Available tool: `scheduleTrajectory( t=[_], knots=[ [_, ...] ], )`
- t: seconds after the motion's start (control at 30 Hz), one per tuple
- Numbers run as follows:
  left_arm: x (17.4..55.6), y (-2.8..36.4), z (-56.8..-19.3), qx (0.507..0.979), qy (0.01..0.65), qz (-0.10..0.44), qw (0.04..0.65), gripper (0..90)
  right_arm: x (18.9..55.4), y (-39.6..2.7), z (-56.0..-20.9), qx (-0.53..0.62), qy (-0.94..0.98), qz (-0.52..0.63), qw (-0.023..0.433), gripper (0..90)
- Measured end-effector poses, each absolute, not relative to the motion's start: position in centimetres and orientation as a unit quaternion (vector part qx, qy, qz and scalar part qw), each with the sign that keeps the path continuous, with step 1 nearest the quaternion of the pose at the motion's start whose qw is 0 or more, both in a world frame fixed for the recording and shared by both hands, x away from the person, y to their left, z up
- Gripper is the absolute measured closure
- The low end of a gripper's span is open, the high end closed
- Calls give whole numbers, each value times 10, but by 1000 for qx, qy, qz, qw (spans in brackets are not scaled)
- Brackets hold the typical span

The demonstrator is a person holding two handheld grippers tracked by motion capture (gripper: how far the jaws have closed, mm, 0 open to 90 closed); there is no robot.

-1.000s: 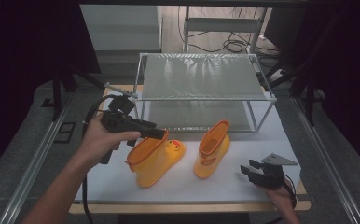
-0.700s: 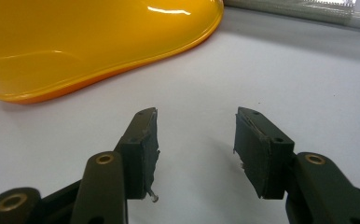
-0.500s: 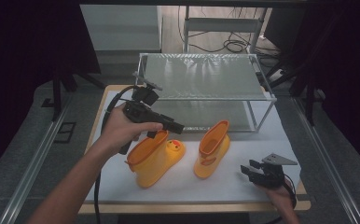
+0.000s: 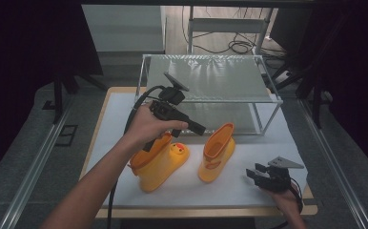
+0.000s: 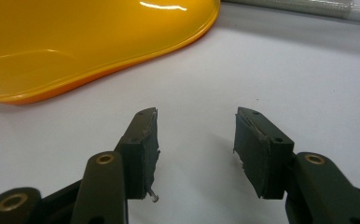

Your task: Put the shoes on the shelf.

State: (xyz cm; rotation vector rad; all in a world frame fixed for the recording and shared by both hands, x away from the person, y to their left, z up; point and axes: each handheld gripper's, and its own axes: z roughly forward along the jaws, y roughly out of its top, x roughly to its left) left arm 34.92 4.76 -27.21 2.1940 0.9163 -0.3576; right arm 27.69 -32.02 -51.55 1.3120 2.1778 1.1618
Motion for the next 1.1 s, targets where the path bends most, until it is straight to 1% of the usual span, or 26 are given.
scheduleTrajectory(
  t=[0.13,0.27,0.67,0.93,1.1],
  knots=[
    [354,38,-275,858,350,-141,349,438,277,-321,-516,464,766,409,172,490],
    [359,26,-281,857,360,-146,339,442,277,-320,-516,464,767,408,173,490],
    [369,1,-300,867,377,-133,297,451,277,-322,-516,466,766,407,173,489],
    [369,-13,-307,876,371,-134,279,452,278,-321,-516,466,767,407,171,490],
    [372,-22,-316,880,374,-125,266,466,277,-322,-515,466,766,408,173,490]
  ],
)
